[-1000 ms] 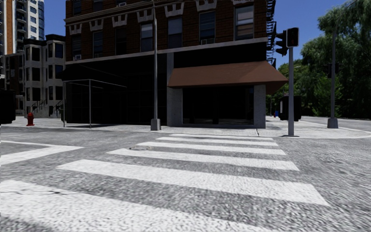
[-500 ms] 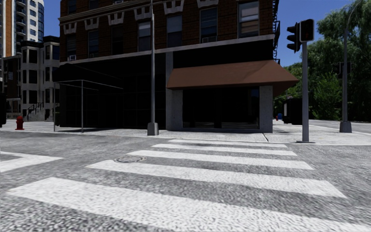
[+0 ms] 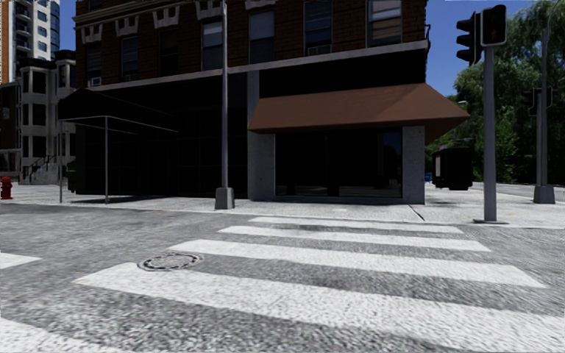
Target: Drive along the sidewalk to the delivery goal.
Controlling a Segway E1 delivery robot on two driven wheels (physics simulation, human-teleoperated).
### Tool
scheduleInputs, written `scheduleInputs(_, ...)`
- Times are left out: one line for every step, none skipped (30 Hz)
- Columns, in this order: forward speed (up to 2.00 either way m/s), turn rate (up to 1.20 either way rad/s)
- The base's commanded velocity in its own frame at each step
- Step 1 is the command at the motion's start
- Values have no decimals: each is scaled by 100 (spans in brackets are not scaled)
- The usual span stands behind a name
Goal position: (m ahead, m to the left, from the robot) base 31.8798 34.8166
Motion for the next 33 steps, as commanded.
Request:
scheduleInputs(150,-28)
scheduleInputs(150,-28)
scheduleInputs(153,-28)
scheduleInputs(200,-28)
scheduleInputs(200,-28)
scheduleInputs(200,-28)
scheduleInputs(200,-28)
scheduleInputs(200,-28)
scheduleInputs(200,-28)
scheduleInputs(200,-28)
scheduleInputs(200,-28)
scheduleInputs(200,-28)
scheduleInputs(200,-28)
scheduleInputs(200,-28)
scheduleInputs(200,-28)
scheduleInputs(200,-25)
scheduleInputs(200,-23)
scheduleInputs(200,-12)
scheduleInputs(200,0)
scheduleInputs(200,0)
scheduleInputs(200,0)
scheduleInputs(200,0)
scheduleInputs(200,0)
scheduleInputs(200,0)
scheduleInputs(200,0)
scheduleInputs(200,0)
scheduleInputs(200,0)
scheduleInputs(200,0)
scheduleInputs(200,0)
scheduleInputs(200,0)
scheduleInputs(200,0)
scheduleInputs(200,0)
scheduleInputs(200,0)
